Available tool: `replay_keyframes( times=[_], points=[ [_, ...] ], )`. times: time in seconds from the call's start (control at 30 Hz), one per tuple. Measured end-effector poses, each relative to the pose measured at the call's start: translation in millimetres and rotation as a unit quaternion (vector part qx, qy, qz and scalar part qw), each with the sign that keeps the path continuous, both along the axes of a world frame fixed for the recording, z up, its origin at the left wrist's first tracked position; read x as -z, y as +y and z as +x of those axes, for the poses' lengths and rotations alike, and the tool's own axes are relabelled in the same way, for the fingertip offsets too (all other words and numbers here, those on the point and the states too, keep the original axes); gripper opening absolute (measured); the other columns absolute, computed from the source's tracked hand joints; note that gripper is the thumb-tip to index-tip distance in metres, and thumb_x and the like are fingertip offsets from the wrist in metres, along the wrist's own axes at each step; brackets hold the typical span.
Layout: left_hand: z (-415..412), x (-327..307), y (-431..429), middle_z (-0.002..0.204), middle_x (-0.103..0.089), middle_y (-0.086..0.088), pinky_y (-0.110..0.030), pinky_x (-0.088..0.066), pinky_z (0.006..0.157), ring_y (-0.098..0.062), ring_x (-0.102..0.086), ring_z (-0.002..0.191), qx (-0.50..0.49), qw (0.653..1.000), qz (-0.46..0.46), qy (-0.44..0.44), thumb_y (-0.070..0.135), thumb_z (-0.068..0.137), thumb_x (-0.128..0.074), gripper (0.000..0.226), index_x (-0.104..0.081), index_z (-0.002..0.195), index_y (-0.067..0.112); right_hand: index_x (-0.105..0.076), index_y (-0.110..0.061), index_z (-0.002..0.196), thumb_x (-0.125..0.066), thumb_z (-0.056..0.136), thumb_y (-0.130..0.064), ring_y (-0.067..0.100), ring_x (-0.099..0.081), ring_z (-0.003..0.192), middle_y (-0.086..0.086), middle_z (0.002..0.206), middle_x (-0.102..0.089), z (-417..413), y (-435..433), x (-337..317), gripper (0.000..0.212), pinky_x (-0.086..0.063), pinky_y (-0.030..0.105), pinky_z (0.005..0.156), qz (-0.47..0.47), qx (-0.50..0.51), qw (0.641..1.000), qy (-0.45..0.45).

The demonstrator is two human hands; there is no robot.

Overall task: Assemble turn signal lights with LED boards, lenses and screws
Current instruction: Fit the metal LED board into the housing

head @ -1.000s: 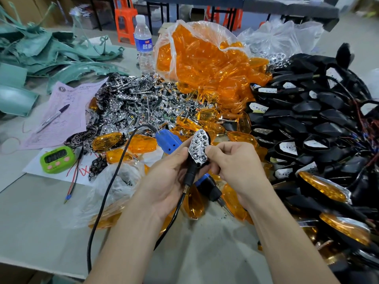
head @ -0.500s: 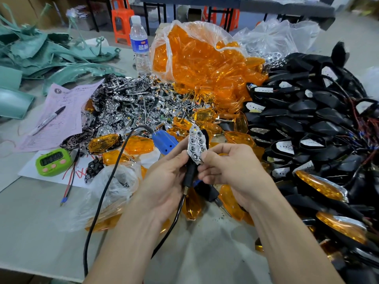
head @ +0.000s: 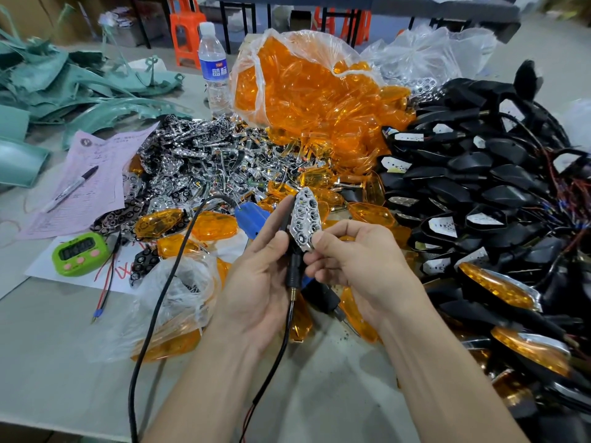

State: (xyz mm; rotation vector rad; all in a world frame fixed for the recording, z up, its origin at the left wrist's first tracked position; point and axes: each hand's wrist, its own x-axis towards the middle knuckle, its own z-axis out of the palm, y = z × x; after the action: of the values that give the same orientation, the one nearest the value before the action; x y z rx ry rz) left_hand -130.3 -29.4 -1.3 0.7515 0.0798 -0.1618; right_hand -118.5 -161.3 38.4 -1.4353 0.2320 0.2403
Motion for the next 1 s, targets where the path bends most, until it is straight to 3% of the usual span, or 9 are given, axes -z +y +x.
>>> replay_keyframes(
  times=[0.23, 0.27, 0.33, 0.43, 0.5, 0.6, 0.77, 0.9, 1.0],
  points=[
    [-4.3, 9.1, -0.6, 0.126, -0.073, -0.014, -0.031, -0.061, 0.070, -0.021, -0.073, 0.091, -0.042, 0.999, 0.011, 0.002, 0.015, 0.088, -0.055, 0.047, -0.072, 0.131, 0.024, -0.070, -0.013, 0.086, -0.075, 0.093, -0.020, 0.020, -0.068, 0.054, 0.005, 0.067, -0.075, 7.2, -2.5, 1.7, 0.011, -0.051, 0.029, 0.052, -0.219, -0.050, 0.974, -0.026],
    [-3.7, 10.2, -1.2, 0.126, -0.073, -0.014, -0.031, -0.062, 0.074, -0.022, -0.074, 0.095, -0.047, 0.999, 0.008, 0.005, 0.014, 0.088, -0.056, 0.046, -0.073, 0.129, 0.024, -0.074, -0.020, 0.094, -0.078, 0.090, -0.027, 0.017, -0.070, 0.061, -0.001, 0.072, -0.076, 7.0, -2.5, 0.9, 0.009, -0.055, 0.032, 0.060, -0.287, -0.034, 0.956, -0.046],
    [-1.6, 10.3, -3.5, 0.129, -0.072, -0.014, -0.032, -0.062, 0.086, -0.023, -0.074, 0.104, -0.053, 0.999, 0.005, 0.008, 0.010, 0.087, -0.057, 0.046, -0.075, 0.127, 0.024, -0.068, -0.037, 0.125, -0.080, 0.086, -0.031, 0.009, -0.070, 0.077, -0.017, 0.089, -0.075, 2.3, -0.1, 0.3, 0.042, -0.058, 0.034, 0.078, -0.369, 0.014, 0.923, -0.109],
    [1.5, 8.3, -5.7, 0.132, -0.071, -0.012, -0.035, -0.057, 0.100, -0.023, -0.071, 0.113, -0.050, 0.999, 0.018, -0.004, 0.006, 0.088, -0.056, 0.048, -0.073, 0.129, 0.026, -0.056, -0.060, 0.122, -0.067, 0.092, -0.015, 0.010, -0.069, 0.093, -0.032, 0.088, -0.067, -8.0, 7.8, -6.9, 0.055, -0.058, 0.034, 0.087, -0.362, -0.006, 0.914, -0.182],
    [1.9, 7.6, -6.4, 0.131, -0.072, -0.010, -0.031, -0.060, 0.094, -0.021, -0.071, 0.115, -0.051, 0.998, 0.036, -0.001, 0.003, 0.090, -0.054, 0.050, -0.069, 0.131, 0.027, -0.054, -0.055, 0.116, -0.061, 0.091, -0.017, 0.013, -0.068, 0.103, -0.029, 0.099, -0.071, -11.4, 10.3, -5.5, 0.046, -0.057, 0.037, 0.090, -0.347, -0.019, 0.918, -0.190],
    [0.7, 9.2, -5.8, 0.132, -0.072, -0.008, -0.025, -0.060, 0.080, -0.020, -0.073, 0.112, -0.048, 0.999, 0.018, 0.011, 0.002, 0.086, -0.057, 0.057, -0.063, 0.138, 0.026, -0.064, -0.039, 0.113, -0.068, 0.084, -0.034, 0.008, -0.069, 0.093, -0.018, 0.100, -0.074, -13.1, 11.2, -2.9, 0.030, -0.058, 0.041, 0.084, -0.323, -0.019, 0.928, -0.184],
    [3.2, 10.9, -6.2, 0.130, -0.073, -0.003, -0.026, -0.060, 0.086, -0.019, -0.070, 0.118, -0.026, 1.000, -0.004, 0.012, -0.010, 0.071, -0.053, 0.072, -0.061, 0.137, 0.018, -0.074, -0.052, 0.087, -0.081, 0.080, -0.015, 0.001, -0.073, 0.094, -0.030, 0.094, -0.075, -10.7, 5.6, 5.7, 0.038, -0.061, 0.032, 0.088, -0.257, -0.005, 0.951, -0.172],
    [4.1, 13.1, -1.4, 0.130, -0.071, -0.014, -0.043, -0.049, 0.109, -0.034, -0.063, 0.128, -0.005, 1.000, -0.003, 0.019, -0.019, 0.059, -0.053, 0.079, -0.068, 0.130, 0.012, -0.078, -0.036, 0.115, -0.086, 0.074, -0.007, -0.008, -0.071, 0.099, -0.022, 0.104, -0.078, -7.3, 2.1, 18.5, 0.050, -0.057, 0.024, 0.091, -0.189, 0.003, 0.971, -0.143],
    [5.8, 16.0, 3.1, 0.126, -0.072, -0.015, -0.040, -0.057, 0.100, -0.033, -0.068, 0.119, 0.010, 0.999, -0.037, 0.014, -0.018, 0.053, -0.063, 0.075, -0.078, 0.119, 0.016, -0.079, -0.035, 0.115, -0.090, 0.073, -0.009, -0.001, -0.072, 0.105, -0.017, 0.106, -0.079, -7.1, 1.3, 20.9, 0.051, -0.058, 0.033, 0.094, -0.152, 0.006, 0.979, -0.135]
  ],
)
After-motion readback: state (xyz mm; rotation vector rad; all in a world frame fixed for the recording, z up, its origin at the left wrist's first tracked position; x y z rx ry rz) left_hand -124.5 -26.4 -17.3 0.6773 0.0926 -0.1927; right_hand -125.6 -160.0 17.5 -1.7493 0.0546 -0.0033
